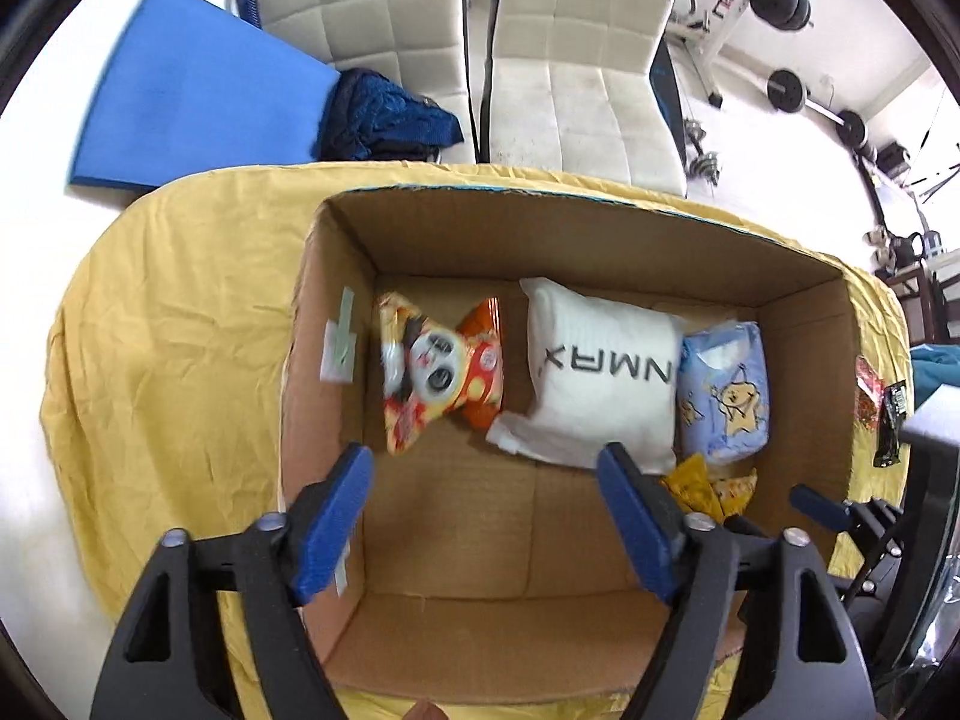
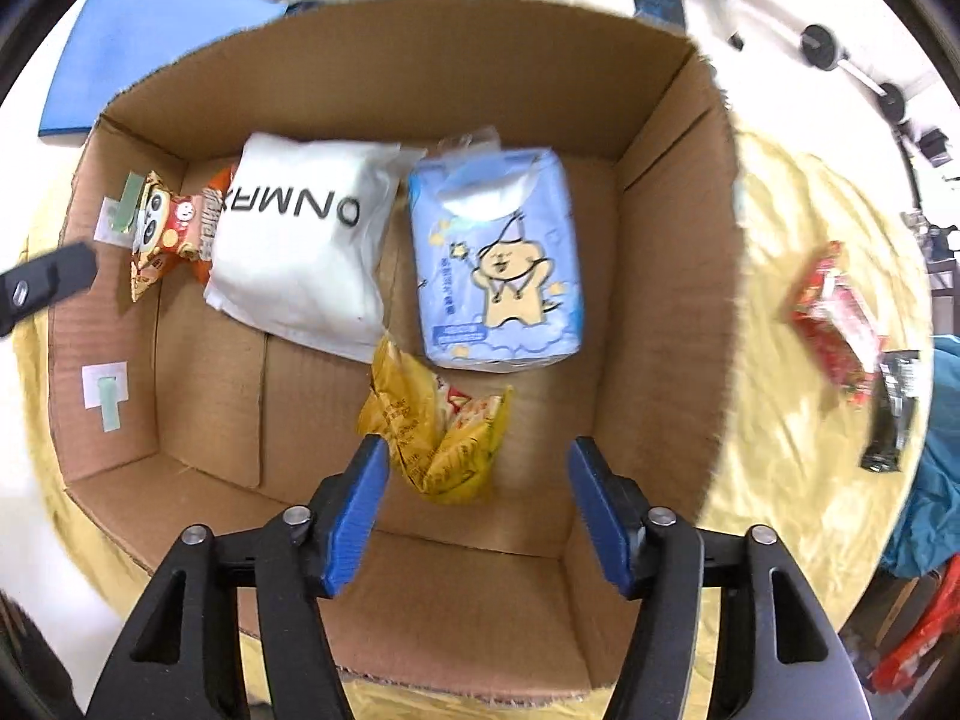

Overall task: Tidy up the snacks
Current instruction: 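Carry both bags into the box and open both tools to release them, then grasp the red Deegee bag with the left tool while the right tool grasps the black bag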

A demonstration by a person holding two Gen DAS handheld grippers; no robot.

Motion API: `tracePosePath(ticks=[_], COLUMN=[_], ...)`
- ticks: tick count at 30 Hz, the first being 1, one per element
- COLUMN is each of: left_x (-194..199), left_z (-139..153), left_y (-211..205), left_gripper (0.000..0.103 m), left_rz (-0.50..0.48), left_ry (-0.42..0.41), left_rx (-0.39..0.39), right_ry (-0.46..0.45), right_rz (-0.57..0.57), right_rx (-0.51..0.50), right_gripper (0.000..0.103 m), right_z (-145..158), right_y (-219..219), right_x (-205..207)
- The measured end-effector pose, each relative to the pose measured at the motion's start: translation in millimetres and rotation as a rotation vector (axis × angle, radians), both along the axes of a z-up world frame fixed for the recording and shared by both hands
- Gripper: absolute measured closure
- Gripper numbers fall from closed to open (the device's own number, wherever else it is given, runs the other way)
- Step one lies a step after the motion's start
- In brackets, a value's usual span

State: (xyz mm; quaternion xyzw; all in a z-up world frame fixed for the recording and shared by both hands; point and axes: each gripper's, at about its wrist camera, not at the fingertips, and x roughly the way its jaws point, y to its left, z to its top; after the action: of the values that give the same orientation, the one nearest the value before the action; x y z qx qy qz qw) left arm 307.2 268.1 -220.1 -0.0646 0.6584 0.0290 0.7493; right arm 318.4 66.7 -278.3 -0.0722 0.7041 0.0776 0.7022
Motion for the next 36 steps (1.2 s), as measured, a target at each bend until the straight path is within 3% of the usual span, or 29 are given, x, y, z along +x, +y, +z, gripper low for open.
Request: tracePosePath(ticks=[3, 6, 11, 14, 18, 21, 36], left_x=[-17.7, -34.2, -58.8, -72.6, -89.0, -102.1, -163.1], left_z=[9.0, 12.9, 21.3, 29.8, 43.4, 55.7, 125.6], left_y=[-0.4, -1.0, -2.8, -4.6, -5.9, -8.1, -33.0], left_gripper=[0.021, 0.008, 0.007, 0.007, 0.008, 0.007, 0.007], left_rz=[0.021, 0.042, 0.063, 0.073, 0.080, 0.080, 0.038], left_ry=[-0.044, -0.069, -0.110, -0.137, -0.172, -0.201, -0.320], left_rx=[0.009, 0.033, 0.045, 0.061, 0.063, 0.082, 0.096], right_ry=[-0.041, -0.077, -0.129, -0.160, -0.198, -0.224, -0.356], right_rz=[-0.010, -0.018, -0.040, -0.042, -0.051, -0.066, -0.098], right_rx=[-0.011, -0.011, 0.007, 0.006, 0.012, 0.031, 0.106], right_gripper=[0.037, 0.035, 0.029, 0.011, 0.008, 0.000, 0.000], right_z=[11.5, 23.3, 39.3, 49.6, 69.4, 85.6, 176.7], right_y=[1.5, 1.2, 4.5, 5.0, 0.4, -6.0, -32.7], right_x=[-11.7, -21.0, -42.8, -51.1, -65.5, -77.4, -141.4])
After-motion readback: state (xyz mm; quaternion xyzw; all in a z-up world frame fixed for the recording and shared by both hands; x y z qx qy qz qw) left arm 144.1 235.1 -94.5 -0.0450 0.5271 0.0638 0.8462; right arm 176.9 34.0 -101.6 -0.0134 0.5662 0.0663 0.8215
